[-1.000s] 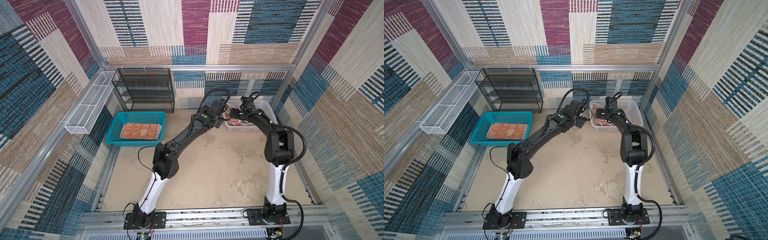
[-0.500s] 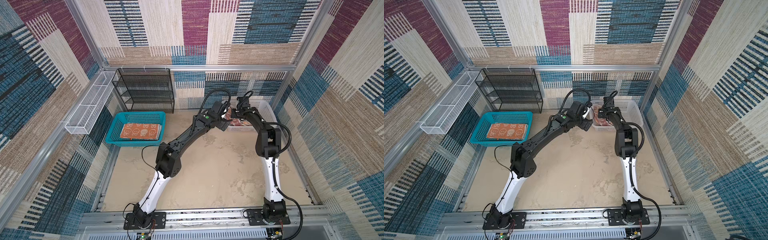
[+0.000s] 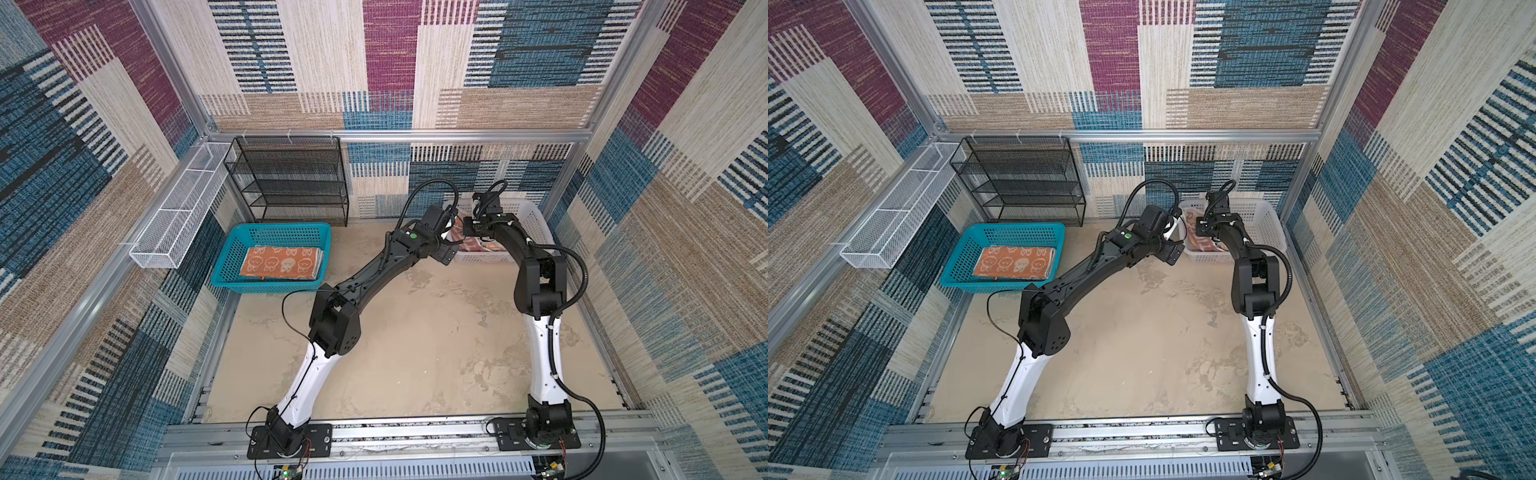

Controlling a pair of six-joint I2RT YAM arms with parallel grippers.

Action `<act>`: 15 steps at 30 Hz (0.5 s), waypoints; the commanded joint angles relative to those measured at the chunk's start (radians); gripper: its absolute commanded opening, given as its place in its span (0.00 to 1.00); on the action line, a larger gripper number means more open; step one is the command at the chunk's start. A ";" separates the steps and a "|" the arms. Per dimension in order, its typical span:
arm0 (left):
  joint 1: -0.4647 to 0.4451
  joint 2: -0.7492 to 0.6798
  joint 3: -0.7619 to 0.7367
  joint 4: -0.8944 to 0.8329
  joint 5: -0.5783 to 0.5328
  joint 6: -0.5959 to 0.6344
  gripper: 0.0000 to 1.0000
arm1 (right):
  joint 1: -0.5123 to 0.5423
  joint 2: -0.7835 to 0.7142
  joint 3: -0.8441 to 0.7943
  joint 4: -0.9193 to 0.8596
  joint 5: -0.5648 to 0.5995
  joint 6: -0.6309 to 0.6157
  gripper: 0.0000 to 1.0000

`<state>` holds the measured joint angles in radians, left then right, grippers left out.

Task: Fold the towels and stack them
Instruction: 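Grasp the cream RABBIT towel in the white basket with the right gripper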

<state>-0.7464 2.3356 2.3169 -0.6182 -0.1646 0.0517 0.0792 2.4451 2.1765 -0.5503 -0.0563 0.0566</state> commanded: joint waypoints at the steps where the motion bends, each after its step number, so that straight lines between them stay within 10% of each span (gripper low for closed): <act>1: -0.001 -0.011 -0.010 0.006 -0.025 -0.012 1.00 | 0.002 0.005 0.020 0.002 -0.012 0.007 0.13; 8: -0.001 -0.005 -0.007 0.006 -0.024 0.000 1.00 | 0.002 0.002 0.018 -0.005 0.003 -0.016 0.41; 15: -0.001 -0.004 -0.009 0.008 -0.030 0.007 1.00 | 0.003 0.027 0.033 -0.026 0.033 -0.083 0.42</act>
<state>-0.7464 2.3356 2.3058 -0.6193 -0.1814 0.0528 0.0795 2.4649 2.1998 -0.5697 -0.0418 0.0170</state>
